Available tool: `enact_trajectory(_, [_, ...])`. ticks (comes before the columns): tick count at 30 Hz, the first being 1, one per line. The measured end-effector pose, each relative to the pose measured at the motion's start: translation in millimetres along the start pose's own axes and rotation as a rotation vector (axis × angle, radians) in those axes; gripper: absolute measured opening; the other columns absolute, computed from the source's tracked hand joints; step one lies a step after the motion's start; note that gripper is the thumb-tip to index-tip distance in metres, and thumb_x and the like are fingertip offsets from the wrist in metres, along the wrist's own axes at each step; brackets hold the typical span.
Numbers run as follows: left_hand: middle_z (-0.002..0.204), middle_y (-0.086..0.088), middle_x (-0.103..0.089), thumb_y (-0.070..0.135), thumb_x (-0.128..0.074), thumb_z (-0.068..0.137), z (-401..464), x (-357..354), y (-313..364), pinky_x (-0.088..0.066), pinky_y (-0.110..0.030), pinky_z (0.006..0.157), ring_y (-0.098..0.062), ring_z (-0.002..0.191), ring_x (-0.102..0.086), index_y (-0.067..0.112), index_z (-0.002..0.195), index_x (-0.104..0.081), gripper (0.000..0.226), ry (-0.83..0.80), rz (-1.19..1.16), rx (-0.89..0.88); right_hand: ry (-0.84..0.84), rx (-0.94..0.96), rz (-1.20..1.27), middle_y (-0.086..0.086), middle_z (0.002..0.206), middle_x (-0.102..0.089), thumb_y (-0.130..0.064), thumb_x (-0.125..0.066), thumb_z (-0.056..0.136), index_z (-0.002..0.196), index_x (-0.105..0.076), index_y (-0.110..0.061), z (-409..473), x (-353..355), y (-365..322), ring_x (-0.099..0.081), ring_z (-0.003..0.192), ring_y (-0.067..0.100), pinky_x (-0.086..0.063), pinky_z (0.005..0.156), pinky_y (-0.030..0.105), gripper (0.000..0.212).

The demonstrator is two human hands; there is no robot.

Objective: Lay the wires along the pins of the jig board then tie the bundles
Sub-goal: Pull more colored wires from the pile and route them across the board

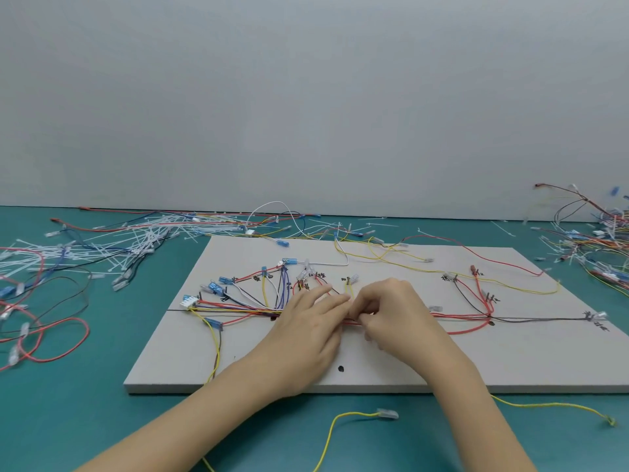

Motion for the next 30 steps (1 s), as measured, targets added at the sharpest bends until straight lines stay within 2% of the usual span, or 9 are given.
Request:
enact_trajectory(3, [0.153, 0.017, -0.03, 0.02, -0.033, 0.099, 0.4, -1.7, 1.0, -0.008, -0.029, 0.118, -0.012, 0.143, -0.012, 0.028, 0.147, -0.034, 0.048, -0.028, -0.008, -0.015, -0.038, -0.075, 0.117, 0.002, 0.052, -0.064, 0.009, -0.052, 0.072, 0.056, -0.064, -0.024, -1.8, -0.2, 8.0, -0.06, 0.047, 0.018, -0.047, 0.045, 0.026, 0.038])
enact_trajectory(6, [0.152, 0.018, -0.031, 0.021, -0.035, 0.098, 0.0, -1.9, 1.4, -0.009, -0.029, 0.118, -0.01, 0.143, -0.012, 0.029, 0.148, -0.033, 0.05, -0.034, -0.026, -0.015, -0.077, -0.111, 0.239, 0.015, 0.058, -0.067, 0.011, -0.06, 0.076, 0.066, -0.068, -0.012, -3.1, 0.8, 11.9, -0.06, 0.047, 0.025, -0.045, 0.04, 0.026, 0.027])
enact_trajectory(12, [0.149, 0.018, -0.035, 0.026, -0.034, 0.099, -0.6, -0.9, 2.9, -0.004, -0.023, 0.114, -0.006, 0.142, -0.012, 0.03, 0.148, -0.031, 0.049, -0.036, -0.034, -0.012, -0.083, -0.178, 0.355, 0.021, 0.061, -0.067, 0.015, -0.063, 0.075, 0.074, -0.068, -0.001, -5.0, 10.2, 25.9, -0.059, 0.049, 0.026, -0.042, 0.039, 0.023, 0.017])
enact_trajectory(16, [0.15, 0.016, -0.035, 0.028, -0.034, 0.1, -1.7, -0.5, 3.3, -0.002, -0.022, 0.113, -0.006, 0.141, -0.012, 0.027, 0.149, -0.031, 0.049, -0.036, -0.024, -0.016, -0.039, -0.215, 0.378, 0.015, 0.06, -0.069, 0.012, -0.069, 0.074, 0.076, -0.069, -0.002, -7.7, 22.7, 39.4, -0.059, 0.05, 0.02, -0.041, 0.038, 0.023, 0.014])
enact_trajectory(21, [0.151, 0.018, -0.032, 0.035, -0.034, 0.1, -1.8, -2.7, 1.5, -0.001, -0.019, 0.112, -0.004, 0.142, -0.01, 0.029, 0.15, -0.028, 0.05, -0.046, -0.038, -0.002, 0.045, -0.319, 0.363, 0.019, 0.066, -0.07, 0.007, -0.071, 0.075, 0.082, -0.068, -0.004, -11.9, 40.4, 64.2, -0.055, 0.047, 0.018, -0.041, 0.039, 0.024, 0.014])
enact_trajectory(25, [0.147, 0.018, -0.035, 0.04, -0.037, 0.099, -0.7, -1.2, 1.1, -0.01, -0.025, 0.115, -0.006, 0.137, -0.014, 0.029, 0.147, -0.032, 0.049, -0.026, -0.044, 0.011, 0.12, -0.399, 0.299, 0.008, 0.061, -0.068, -0.002, -0.077, 0.074, 0.077, -0.072, -0.013, -16.6, 54.9, 83.4, -0.05, 0.042, 0.004, -0.035, 0.043, 0.018, 0.013])
enact_trajectory(28, [0.145, 0.019, -0.036, 0.044, -0.037, 0.099, -0.3, -0.1, 1.8, -0.017, -0.029, 0.116, -0.007, 0.134, -0.017, 0.029, 0.146, -0.034, 0.049, -0.021, -0.043, 0.017, 0.193, -0.453, 0.268, 0.007, 0.069, -0.067, -0.007, -0.079, 0.074, 0.078, -0.072, -0.016, -19.3, 62.2, 93.0, -0.056, 0.059, 0.011, -0.035, 0.054, 0.024, 0.012])
enact_trajectory(30, [0.143, 0.019, -0.037, 0.045, -0.037, 0.099, -0.1, 0.5, 1.7, -0.018, -0.03, 0.115, -0.007, 0.132, -0.019, 0.03, 0.145, -0.035, 0.049, -0.022, -0.046, 0.022, 0.205, -0.49, 0.248, 0.005, 0.068, -0.066, -0.009, -0.08, 0.074, 0.081, -0.071, -0.015, -19.5, 61.4, 96.5, -0.058, 0.064, 0.013, -0.035, 0.056, 0.026, 0.013])
Point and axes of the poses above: each hand's wrist, its own z-axis towards the middle knuckle, its own x-axis out of the back of the hand, y = z × x, the point moved 7 cm from there along z, towards the middle knuckle
